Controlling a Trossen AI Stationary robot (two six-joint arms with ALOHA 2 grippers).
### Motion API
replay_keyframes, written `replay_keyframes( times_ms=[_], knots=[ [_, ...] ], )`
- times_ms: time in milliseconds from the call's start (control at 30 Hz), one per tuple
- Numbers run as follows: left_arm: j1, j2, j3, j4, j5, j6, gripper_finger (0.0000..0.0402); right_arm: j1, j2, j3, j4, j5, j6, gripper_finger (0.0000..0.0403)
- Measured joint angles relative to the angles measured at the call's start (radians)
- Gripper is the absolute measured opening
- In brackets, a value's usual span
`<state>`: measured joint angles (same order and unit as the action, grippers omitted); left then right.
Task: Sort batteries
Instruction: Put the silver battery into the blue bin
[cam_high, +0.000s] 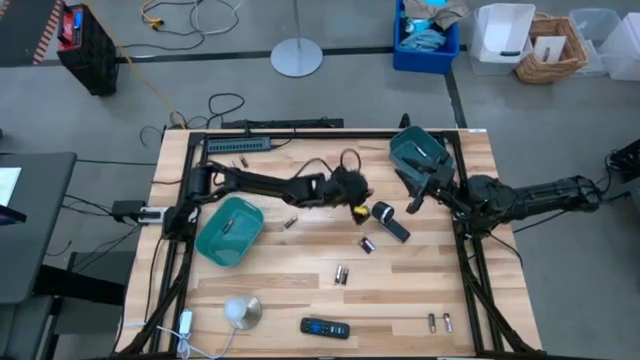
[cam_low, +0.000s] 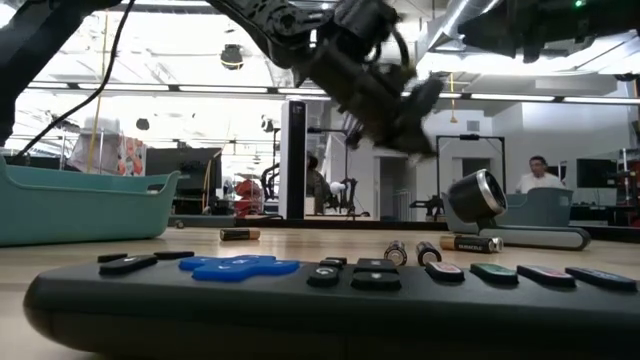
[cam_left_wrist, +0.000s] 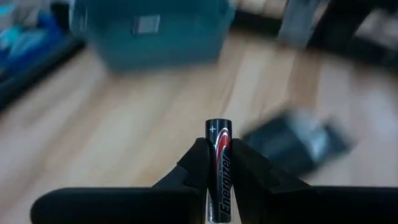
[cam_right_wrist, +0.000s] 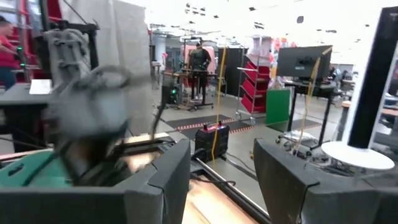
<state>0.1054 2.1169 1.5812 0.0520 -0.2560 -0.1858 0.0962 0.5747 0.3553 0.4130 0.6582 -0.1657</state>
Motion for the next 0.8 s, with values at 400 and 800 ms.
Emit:
replay_keyframes(
  times_ms=[400,800],
  knots=[
    [0.148,0.048,0.029,0.318,0.221,-0.046,0.0039,0.089,0.000,0.000,0.116,0.000,-0.086,0.0191],
    [0.191,0.412,0.559,0.200,0.304,-0.105,0.0039,0.123,0.008,0.001,0.165,-0.001,-0.129,0.0191]
  ],
)
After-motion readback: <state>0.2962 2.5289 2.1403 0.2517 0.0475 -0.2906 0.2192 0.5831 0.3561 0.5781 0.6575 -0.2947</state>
